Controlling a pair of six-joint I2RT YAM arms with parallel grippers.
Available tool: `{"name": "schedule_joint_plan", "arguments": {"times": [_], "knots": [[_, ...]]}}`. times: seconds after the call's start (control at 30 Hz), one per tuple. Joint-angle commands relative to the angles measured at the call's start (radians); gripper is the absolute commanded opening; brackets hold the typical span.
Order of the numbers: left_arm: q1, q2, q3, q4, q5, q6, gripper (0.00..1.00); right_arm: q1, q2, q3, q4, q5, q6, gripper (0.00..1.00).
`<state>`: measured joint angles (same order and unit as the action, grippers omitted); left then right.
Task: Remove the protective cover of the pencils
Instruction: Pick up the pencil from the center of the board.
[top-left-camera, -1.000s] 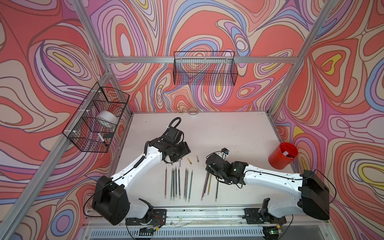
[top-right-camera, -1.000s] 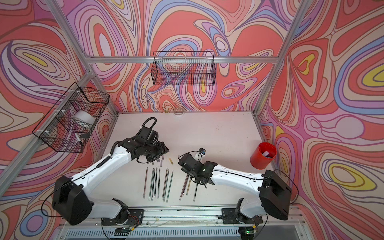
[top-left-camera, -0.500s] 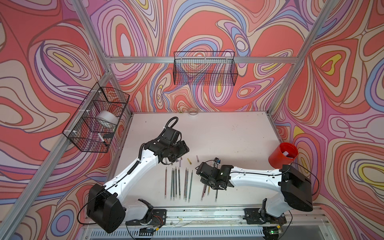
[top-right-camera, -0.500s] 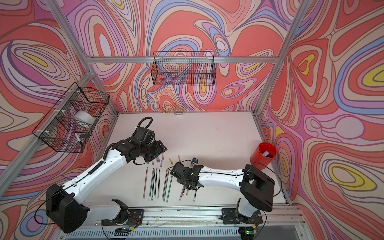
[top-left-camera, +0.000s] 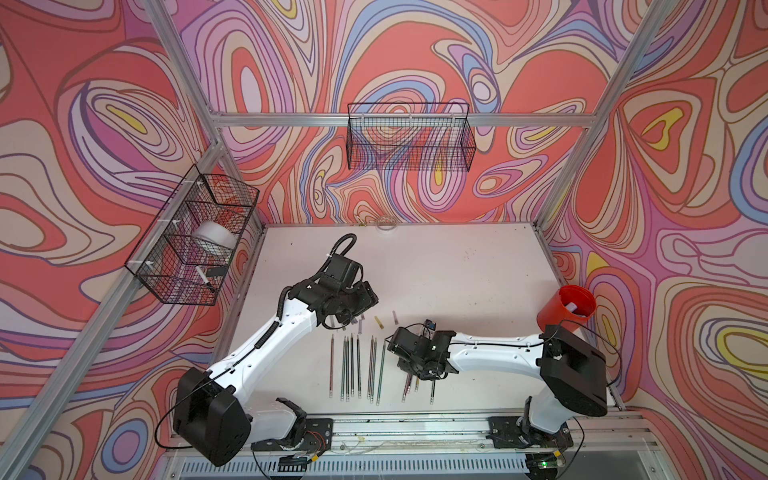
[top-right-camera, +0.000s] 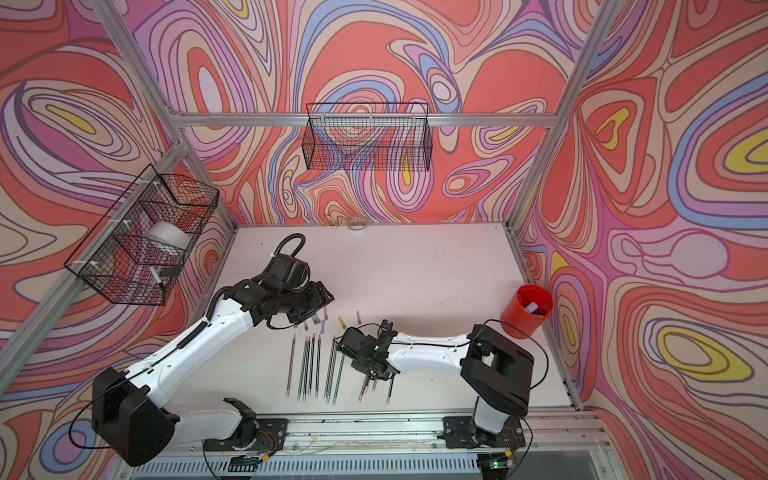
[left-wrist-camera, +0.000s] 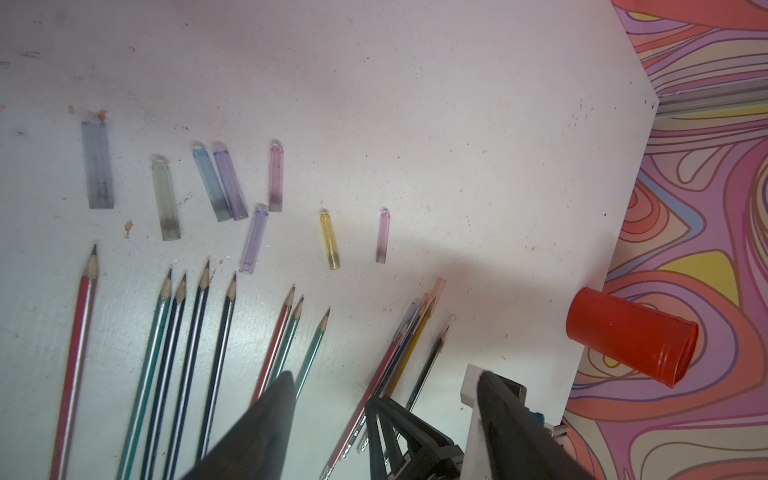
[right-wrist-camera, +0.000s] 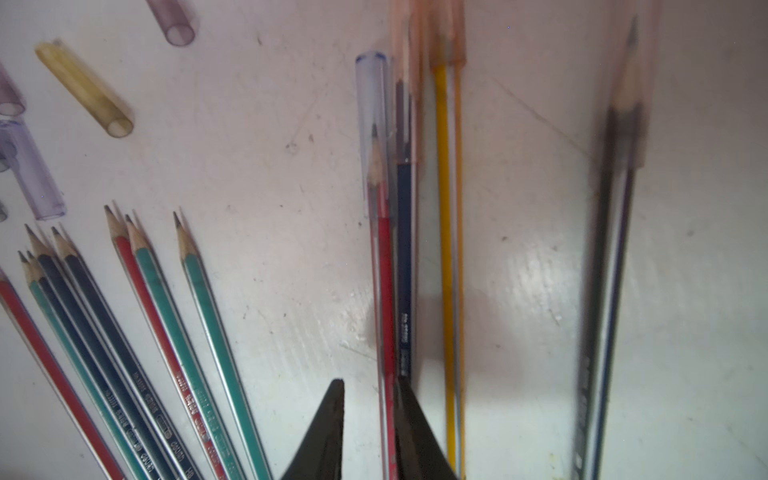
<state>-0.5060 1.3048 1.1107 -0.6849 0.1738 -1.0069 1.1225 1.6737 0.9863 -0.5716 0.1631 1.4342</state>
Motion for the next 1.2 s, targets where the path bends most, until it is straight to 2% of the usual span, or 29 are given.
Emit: {"name": "schedule_joint_plan", "arguments": {"times": [0.0, 0.7, 1.0, 1.07, 1.17], "knots": [[-0.005, 0.007, -0.006, -0.03, -0.02, -0.009, 0.72, 0.003, 0.021, 0.021, 0.003, -0.009, -0.001, 0.24], [-0.005, 0.001, -0.005, -0.03, -0.013, -0.009, 0.7, 0.003, 0.061, 0.031, -0.043, -0.025, 0.018, 0.25], [-0.005, -0.008, 0.011, -0.062, -0.01, -0.042, 0.69, 0.005, 0.17, 0.11, -0.125, -0.065, -0.006, 0.27], [-0.005, -0.024, 0.006, -0.072, -0.019, -0.069, 0.71, 0.007, 0.187, 0.116, -0.129, -0.077, -0.008, 0.25], [-0.004, -0.053, -0.005, -0.078, -0.028, -0.113, 0.76, 0.007, 0.195, 0.117, -0.135, -0.079, -0.008, 0.16]]}}
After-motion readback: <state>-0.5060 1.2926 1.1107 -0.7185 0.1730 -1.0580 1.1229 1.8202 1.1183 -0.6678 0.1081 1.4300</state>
